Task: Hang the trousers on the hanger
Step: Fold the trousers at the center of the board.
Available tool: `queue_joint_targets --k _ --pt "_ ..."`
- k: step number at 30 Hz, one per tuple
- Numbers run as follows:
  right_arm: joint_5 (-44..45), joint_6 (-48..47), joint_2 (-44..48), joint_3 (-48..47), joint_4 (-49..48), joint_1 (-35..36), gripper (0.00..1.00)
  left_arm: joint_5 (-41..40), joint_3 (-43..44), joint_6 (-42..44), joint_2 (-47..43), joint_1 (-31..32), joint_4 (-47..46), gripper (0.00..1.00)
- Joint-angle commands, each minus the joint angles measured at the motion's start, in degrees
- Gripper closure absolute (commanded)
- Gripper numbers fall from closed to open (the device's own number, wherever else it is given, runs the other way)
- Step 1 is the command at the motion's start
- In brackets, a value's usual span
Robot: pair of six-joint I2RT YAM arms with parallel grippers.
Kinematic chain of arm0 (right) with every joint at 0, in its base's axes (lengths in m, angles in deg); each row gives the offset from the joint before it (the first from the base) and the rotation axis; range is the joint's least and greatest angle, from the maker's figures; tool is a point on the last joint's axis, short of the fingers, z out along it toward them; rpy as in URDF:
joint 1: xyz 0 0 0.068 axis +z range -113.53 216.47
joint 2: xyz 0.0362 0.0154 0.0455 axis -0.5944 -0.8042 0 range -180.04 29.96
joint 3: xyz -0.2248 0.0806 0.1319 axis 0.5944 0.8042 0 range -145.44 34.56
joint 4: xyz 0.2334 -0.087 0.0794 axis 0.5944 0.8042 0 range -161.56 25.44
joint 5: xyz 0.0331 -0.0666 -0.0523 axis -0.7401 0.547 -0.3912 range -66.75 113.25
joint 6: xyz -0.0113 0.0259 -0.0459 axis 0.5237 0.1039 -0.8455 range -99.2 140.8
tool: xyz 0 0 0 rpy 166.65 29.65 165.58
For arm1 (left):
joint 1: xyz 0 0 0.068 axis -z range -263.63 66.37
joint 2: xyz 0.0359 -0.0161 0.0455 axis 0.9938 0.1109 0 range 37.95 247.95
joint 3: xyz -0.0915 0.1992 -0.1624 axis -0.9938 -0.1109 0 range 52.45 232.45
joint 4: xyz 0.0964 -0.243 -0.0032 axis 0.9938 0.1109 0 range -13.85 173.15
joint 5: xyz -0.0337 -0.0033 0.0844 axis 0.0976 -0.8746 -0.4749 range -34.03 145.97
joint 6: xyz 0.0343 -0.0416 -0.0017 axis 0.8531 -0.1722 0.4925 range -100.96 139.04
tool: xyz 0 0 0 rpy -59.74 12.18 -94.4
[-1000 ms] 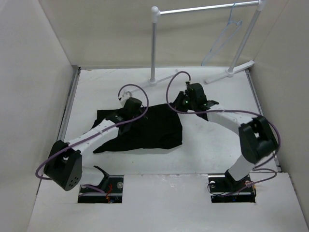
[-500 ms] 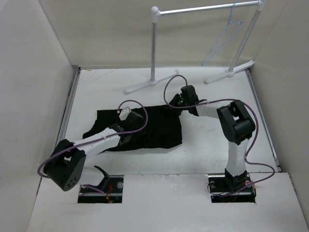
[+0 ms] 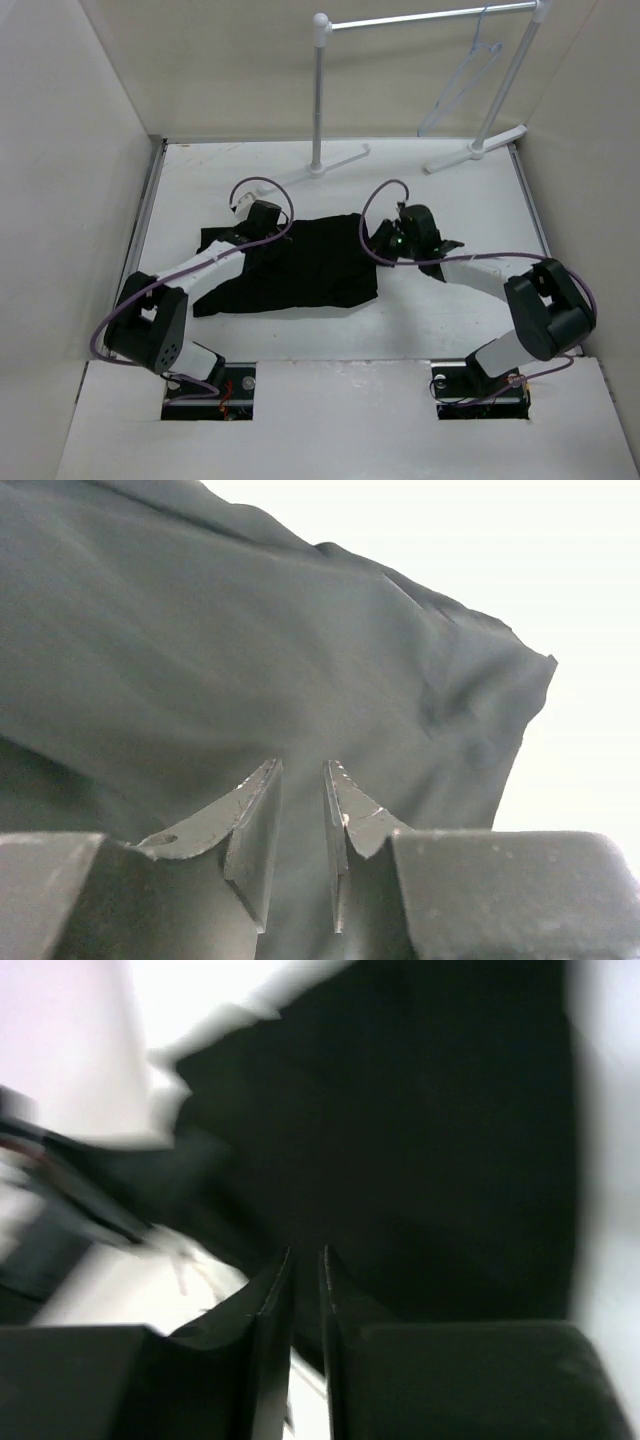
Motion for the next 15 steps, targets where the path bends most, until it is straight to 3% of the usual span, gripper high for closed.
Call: queue_joint_targets --k 1,7,12,15 --pt "2.0 -0.6 -1.9 6.6 -0.6 1.6 0.81 1.7 1.7 1.9 3.1 -4.3 -1.9 0.78" --pt "4.6 -1.0 0.6 9.7 1.1 2.1 0.8 2.4 3.0 4.5 1.6 -5.8 -1.0 0.77" --pt "5.1 -4.6 11.6 2.4 10.9 1.3 0.44 1.5 7.7 9.1 -1.3 -2.8 2.7 0.73" --pt "4.8 -7.4 16.7 -3.8 16.1 -2.1 0.37 0.8 8.0 9.8 -2.8 -2.0 3.3 0.71"
